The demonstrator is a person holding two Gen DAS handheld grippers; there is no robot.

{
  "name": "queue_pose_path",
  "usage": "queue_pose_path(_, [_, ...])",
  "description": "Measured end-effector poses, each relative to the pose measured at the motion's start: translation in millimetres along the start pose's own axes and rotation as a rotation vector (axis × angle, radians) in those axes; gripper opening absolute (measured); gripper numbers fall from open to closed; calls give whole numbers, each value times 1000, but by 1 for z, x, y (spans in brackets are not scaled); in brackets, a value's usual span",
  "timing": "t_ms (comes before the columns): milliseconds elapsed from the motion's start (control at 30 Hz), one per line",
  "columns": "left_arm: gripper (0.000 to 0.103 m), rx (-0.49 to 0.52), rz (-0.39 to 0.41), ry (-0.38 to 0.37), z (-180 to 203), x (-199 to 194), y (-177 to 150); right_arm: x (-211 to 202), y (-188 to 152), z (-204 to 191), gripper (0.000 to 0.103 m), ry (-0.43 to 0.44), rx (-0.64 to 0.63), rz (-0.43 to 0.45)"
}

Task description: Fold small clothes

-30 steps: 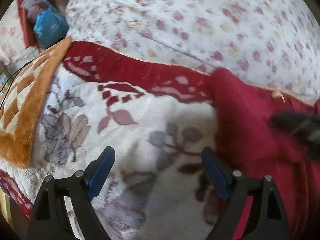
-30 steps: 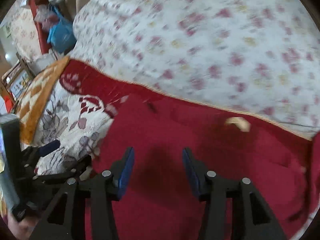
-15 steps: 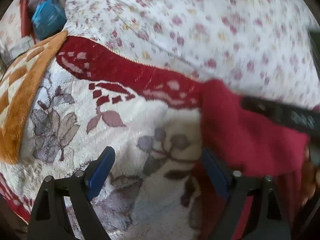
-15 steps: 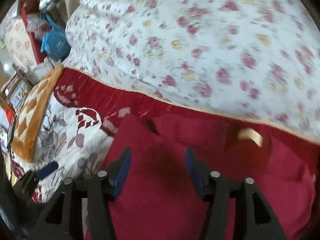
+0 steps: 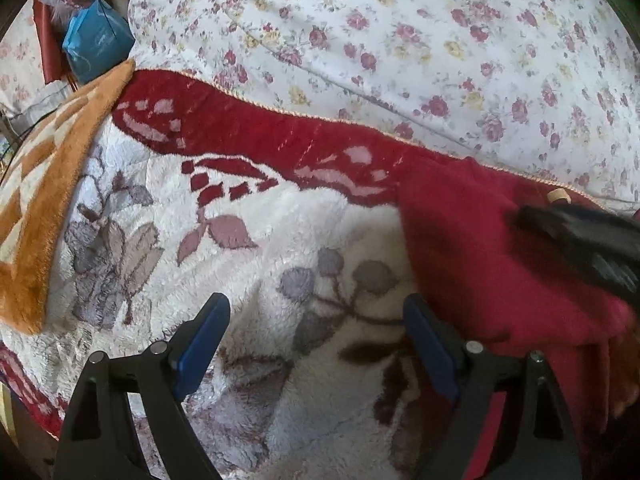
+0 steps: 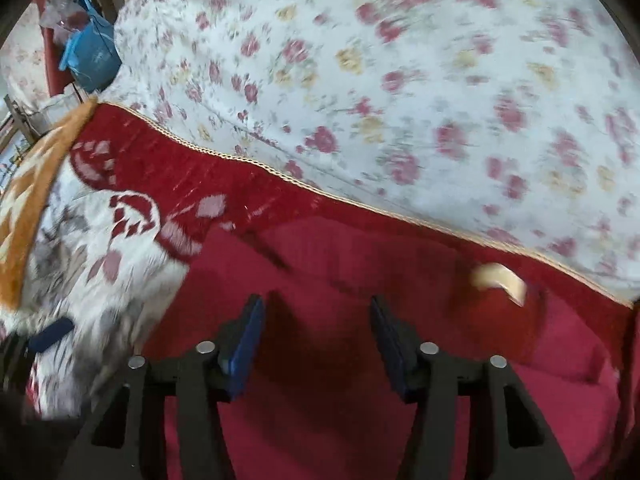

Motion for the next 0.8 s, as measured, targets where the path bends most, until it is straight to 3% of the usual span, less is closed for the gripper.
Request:
queue_pose_path(233, [87,-15,72,-16,-1,-24,10,-57,-45,53,71,-137,12,-2])
queue_pose_path(333, [87,-27,93,-51,6,-31,13,-53,-69,71,80,-153,86,-64])
queue_pose_path(500, [87,-59,113,-158,26,-38,16,-87,-68,83,80,-139,114,-23])
queue_pose_path(667, [87,-43,88,-258,57,-33,12,-111,-61,125,80,-230,170,33])
queue_pose_path(800, [87,3,41,-282,79,-20,3,-93,-82,162,81,-261,230,-90])
Point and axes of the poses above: each gripper's, at about its wrist camera, not at the fingertips, and x roughly the way its jaws point, z to its right, y to its top, the point moved 4 cm from there along x, roughly the way its jaws point, and after that the axes turned 14 degrees about z, right-handed, at the moved point
